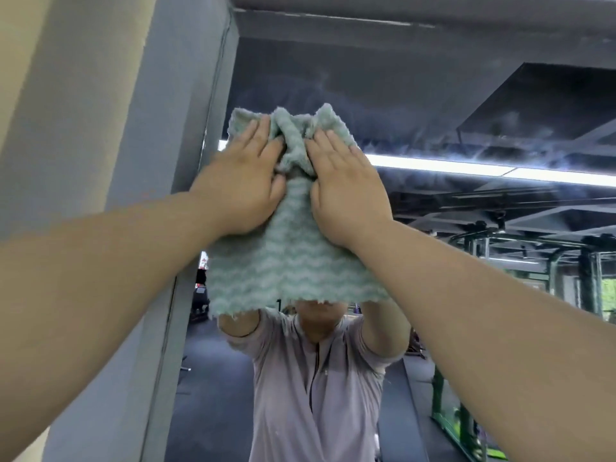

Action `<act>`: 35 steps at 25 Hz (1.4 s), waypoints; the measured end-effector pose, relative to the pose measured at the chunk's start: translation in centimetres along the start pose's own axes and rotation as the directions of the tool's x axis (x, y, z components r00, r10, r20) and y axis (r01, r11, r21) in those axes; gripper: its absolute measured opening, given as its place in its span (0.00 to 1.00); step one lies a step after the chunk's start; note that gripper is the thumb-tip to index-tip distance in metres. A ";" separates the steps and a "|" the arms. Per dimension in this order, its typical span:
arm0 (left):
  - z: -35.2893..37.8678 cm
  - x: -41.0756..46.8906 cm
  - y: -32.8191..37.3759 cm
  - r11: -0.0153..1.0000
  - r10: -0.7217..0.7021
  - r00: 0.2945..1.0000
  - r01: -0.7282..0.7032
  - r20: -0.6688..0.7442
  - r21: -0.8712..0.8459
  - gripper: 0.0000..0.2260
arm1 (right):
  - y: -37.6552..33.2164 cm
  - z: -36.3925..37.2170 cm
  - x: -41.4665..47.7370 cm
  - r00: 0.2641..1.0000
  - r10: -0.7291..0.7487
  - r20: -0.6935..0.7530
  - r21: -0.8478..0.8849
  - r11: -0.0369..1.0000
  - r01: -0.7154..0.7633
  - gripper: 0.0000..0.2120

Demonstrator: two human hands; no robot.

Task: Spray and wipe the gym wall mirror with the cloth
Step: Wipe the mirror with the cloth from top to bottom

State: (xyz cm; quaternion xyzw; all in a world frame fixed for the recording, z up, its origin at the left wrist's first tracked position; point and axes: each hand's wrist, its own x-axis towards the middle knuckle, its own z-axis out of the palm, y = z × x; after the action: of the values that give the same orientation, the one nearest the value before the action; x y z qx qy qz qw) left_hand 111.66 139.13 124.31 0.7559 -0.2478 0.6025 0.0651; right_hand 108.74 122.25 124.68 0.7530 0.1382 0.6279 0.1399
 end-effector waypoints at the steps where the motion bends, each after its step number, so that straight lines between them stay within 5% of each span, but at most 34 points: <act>1: 0.7 -1.4 0.3 1.000 0.021 0.998 -0.021 -0.061 0.007 0.27 | -0.8 0.5 -0.5 0.999 0.028 -0.020 0.001 1.000 -0.028 0.34; 3: 2.2 -5.5 1.0 0.993 0.109 0.990 -0.103 -0.092 0.064 0.28 | -2.4 1.3 -4.1 0.999 -0.003 -0.043 0.007 1.000 0.003 0.31; 6: 2.1 -7.6 -0.3 0.976 0.180 0.979 -0.189 0.093 0.104 0.31 | -2.2 1.0 -7.2 0.993 -0.112 0.025 0.007 0.994 0.112 0.28; 10: -0.9 -1.7 0.0 0.992 -0.110 0.988 0.115 0.112 -0.041 0.25 | -0.5 -0.3 -2.2 0.996 0.067 0.052 -0.065 0.996 -0.063 0.29; 12: -0.1 -2.4 1.6 0.977 -0.173 0.981 0.182 0.084 -0.111 0.22 | -1.6 0.2 -3.9 0.990 0.138 0.022 -0.081 0.987 -0.136 0.29; 17: 3.9 -7.6 2.2 1.000 0.022 0.999 -0.021 -0.045 0.016 0.31 | -2.0 1.0 -9.5 0.998 -0.053 0.026 -0.067 0.996 0.055 0.30; 23: 3.1 -1.7 2.2 0.995 -0.102 0.986 0.099 -0.130 -0.033 0.33 | -0.1 0.4 -2.9 0.992 0.091 -0.088 -0.045 0.994 -0.095 0.33; 28: 4.7 -7.0 3.4 0.997 0.078 0.991 -0.075 -0.109 0.034 0.31 | -0.3 0.9 -7.9 0.993 -0.102 -0.062 -0.021 0.995 0.100 0.28; 35: 3.0 0.6 3.1 0.996 -0.085 0.985 0.085 -0.147 -0.008 0.31 | 1.1 0.7 -2.4 0.996 0.042 -0.080 -0.076 0.996 -0.048 0.33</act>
State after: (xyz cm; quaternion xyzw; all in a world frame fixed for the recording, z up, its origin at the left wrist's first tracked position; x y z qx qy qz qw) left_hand 113.01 135.03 123.44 0.7191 -0.2103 0.6532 0.1093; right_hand 109.02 120.26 122.82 0.7247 0.1022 0.6649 0.1493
